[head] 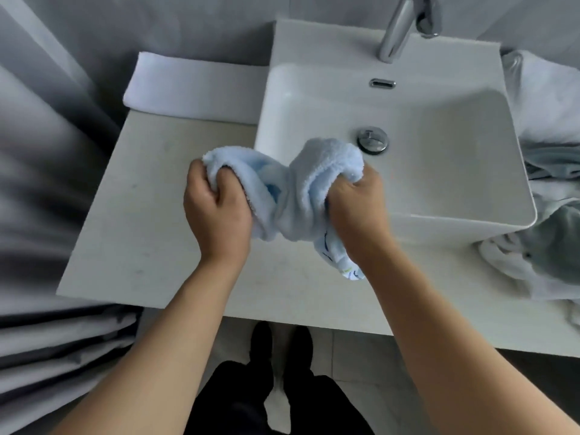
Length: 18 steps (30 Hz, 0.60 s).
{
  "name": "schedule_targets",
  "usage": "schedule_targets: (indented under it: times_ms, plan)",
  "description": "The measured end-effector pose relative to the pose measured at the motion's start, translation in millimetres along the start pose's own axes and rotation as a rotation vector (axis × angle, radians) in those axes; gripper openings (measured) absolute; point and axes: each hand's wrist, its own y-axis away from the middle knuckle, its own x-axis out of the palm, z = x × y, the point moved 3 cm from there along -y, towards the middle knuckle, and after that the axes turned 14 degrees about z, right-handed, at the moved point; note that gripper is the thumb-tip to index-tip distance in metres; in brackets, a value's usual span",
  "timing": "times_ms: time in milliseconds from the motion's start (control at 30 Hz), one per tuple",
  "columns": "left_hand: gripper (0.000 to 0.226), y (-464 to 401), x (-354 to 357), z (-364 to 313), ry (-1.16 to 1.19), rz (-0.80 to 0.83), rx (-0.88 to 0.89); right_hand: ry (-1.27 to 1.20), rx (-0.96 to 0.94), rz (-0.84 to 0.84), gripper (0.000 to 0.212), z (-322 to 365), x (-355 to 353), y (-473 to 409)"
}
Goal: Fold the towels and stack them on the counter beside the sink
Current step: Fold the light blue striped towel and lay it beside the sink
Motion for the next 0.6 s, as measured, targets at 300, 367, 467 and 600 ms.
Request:
schedule_targets:
  times_ms: [300,367,467,600]
  plan:
    - [0.018,-85,-143,55,-0.145,-0.099,-0.066,-0.380,0.595,0.430,0.024,-19,177,-37]
    - [0.014,-115,-158,76,-0.190,0.048,-0.164,-0.271,0.654,0.261,0.039,-39,200,-50]
    - [0.009,-151,-173,108,-0.376,0.359,-0.283,0.189,0.507,-0.002,0.070,-46,215,-60]
    - [0.006,-181,-193,125,-0.320,0.510,-0.177,0.399,0.082,0.185,0.068,-24,250,-89]
